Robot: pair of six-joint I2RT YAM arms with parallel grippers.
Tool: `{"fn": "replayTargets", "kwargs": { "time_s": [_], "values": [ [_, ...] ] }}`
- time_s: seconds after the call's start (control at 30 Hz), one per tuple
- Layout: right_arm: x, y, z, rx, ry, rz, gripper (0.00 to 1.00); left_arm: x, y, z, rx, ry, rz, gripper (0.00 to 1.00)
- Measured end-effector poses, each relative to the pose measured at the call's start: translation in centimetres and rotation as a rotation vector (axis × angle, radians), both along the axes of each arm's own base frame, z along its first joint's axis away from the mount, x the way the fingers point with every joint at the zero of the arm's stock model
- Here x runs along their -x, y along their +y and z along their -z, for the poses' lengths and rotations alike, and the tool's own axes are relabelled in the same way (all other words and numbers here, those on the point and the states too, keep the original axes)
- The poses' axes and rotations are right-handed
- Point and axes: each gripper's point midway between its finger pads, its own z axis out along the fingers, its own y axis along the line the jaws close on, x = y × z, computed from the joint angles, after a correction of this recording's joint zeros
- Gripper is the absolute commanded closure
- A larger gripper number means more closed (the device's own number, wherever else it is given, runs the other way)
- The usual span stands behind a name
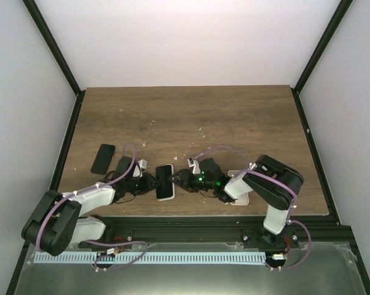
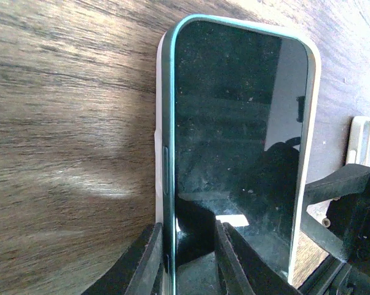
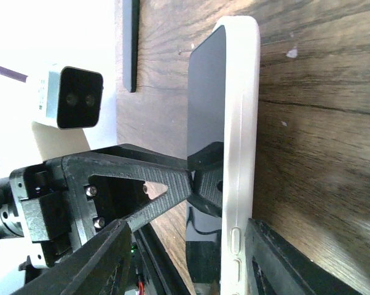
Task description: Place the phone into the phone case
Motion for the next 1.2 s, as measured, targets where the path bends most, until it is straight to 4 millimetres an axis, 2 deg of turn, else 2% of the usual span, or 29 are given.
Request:
{"fn": "replayTargets", "kwargs": {
  "time_s": [0.33,0.6,0.77,1.0,1.1,1.2],
  "values": [
    [-0.2,0.3,0.1,-0.028,0.008,0.002,0.47,0.1,0.2,-0.1,0.018,0.001,-0.026,0.82],
    [0.0,0.3,1.5,0.029,0.021,-0.025,0.6,0.4,0.4,0.0,0.019,-0.004,-0.027,0.82],
    [0.2,0.3,1.9,0.049,0.022,-0.043,0.61,0.6,0.5,0.0,0.02,-0.005,-0.027,0.81],
    [0.4,0.7,1.1,0.013,-0.001,-0.074,0.6,0.7,0.5,0.1,0.019,0.006,-0.03,0.67],
    [0.4,1.0,0.2,-0.019,-0.023,-0.087,0.6,0.8,0.5,0.0,0.024,0.009,-0.03,0.68],
    [0.4,1.0,0.0,-0.023,-0.027,-0.086,0.58,0.8,0.4,0.0,0.038,0.017,-0.034,0.73]
  ]
}}
